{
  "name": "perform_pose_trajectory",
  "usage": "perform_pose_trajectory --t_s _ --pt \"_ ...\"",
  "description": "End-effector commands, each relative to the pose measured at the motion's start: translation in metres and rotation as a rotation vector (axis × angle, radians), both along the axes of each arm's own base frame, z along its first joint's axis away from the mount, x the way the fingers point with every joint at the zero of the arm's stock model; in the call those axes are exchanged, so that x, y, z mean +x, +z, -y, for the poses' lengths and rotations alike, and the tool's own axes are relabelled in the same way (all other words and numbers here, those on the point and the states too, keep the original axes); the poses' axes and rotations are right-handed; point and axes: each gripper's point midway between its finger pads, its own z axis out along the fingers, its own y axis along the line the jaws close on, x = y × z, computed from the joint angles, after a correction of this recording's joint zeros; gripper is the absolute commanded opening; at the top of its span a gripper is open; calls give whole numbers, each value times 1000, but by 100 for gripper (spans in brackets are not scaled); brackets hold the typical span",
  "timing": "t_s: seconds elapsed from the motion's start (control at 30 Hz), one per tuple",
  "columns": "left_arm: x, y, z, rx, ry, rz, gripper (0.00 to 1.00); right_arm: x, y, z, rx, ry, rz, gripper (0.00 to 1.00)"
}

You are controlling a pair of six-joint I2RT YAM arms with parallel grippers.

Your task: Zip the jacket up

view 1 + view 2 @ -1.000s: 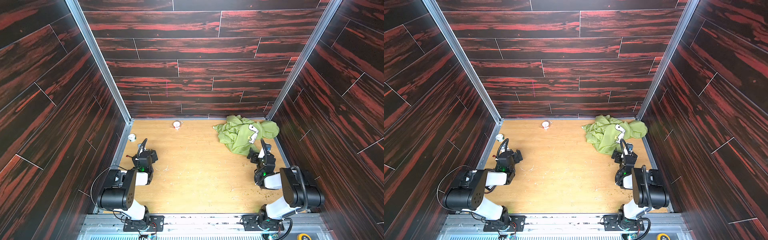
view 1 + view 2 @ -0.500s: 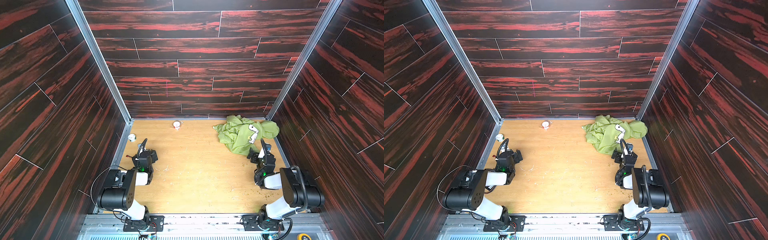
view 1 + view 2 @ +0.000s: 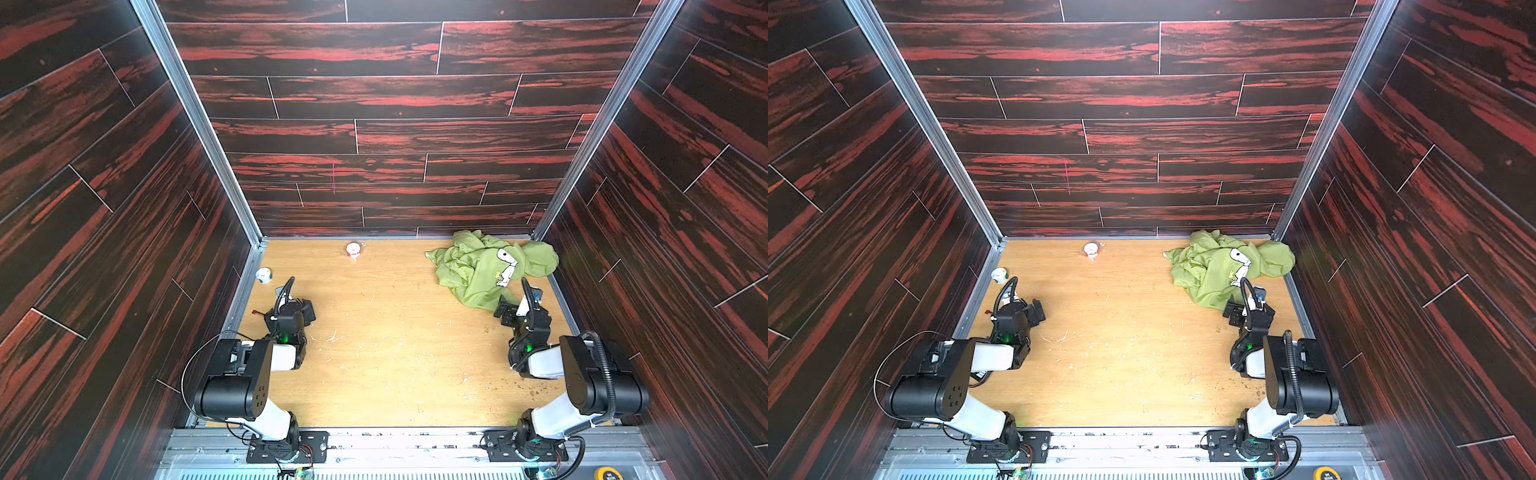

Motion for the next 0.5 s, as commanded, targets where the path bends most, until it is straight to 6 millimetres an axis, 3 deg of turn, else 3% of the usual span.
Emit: perform_pose_trajectory --t_s 0.0,0.33,0.47 --pt "5 17 -2 -3 7 49 100 1 10 0 2 1 34 99" --pt "5 18 -2 -2 5 50 100 0 11 0 1 0 37 99" --pt "7 35 -9 23 42 91 99 10 38 3 -3 -14 -15 99"
